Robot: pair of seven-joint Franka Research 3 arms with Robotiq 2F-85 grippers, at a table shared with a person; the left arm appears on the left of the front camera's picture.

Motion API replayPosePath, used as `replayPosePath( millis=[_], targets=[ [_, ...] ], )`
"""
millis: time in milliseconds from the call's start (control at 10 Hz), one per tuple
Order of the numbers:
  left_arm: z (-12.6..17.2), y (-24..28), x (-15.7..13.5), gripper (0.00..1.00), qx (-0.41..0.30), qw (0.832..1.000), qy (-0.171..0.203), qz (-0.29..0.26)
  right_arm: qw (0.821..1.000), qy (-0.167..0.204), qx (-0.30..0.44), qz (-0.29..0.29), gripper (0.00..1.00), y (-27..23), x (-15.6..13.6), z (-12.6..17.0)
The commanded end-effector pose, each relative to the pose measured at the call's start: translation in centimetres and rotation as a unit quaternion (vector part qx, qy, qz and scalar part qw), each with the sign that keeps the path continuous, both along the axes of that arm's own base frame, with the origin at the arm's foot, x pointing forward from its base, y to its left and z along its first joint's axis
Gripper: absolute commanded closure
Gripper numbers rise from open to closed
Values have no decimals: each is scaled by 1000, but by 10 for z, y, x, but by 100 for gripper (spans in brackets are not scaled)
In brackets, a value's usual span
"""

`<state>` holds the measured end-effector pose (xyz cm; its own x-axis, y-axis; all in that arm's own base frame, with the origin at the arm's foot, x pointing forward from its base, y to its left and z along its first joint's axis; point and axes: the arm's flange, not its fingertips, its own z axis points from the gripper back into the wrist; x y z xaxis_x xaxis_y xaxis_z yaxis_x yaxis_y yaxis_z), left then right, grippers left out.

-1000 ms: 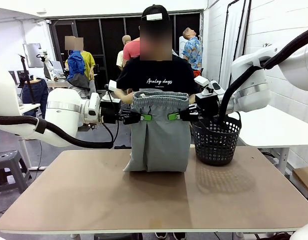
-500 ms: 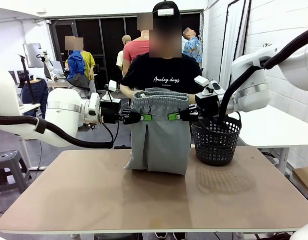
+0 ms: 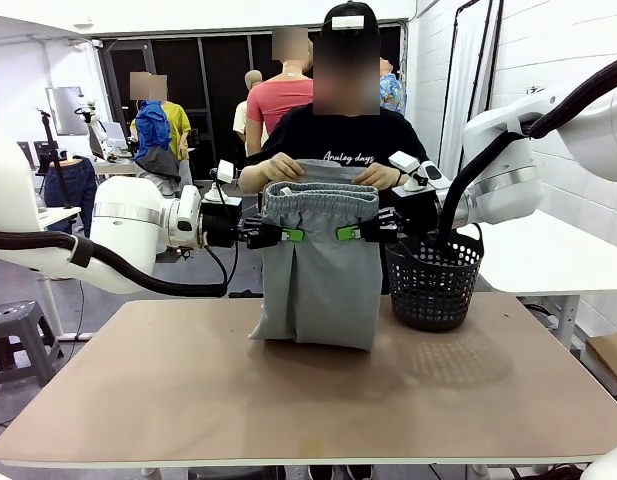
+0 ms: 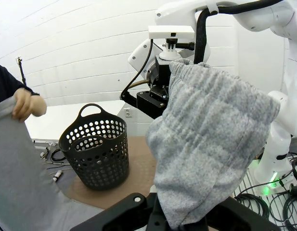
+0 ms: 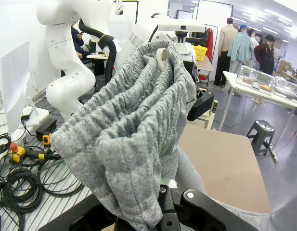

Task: Fold the training pants.
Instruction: Release the ends of the Training pants and then grab the overlapped ends.

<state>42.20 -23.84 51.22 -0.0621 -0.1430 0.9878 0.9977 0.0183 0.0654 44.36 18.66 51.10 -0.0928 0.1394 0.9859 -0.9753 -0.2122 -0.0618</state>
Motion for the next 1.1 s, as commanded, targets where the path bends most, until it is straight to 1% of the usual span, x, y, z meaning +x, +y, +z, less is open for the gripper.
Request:
replayPosePath(
  millis=[0,1000],
  targets=[
    [4,-2,-1,100,-9,1000,0,4,1000,-1,16,2,100,-1,-2,-1],
    [4,-2,-1,100,-9,1000,0,4,1000,-1,16,2,100,-1,-2,-1]
  ],
)
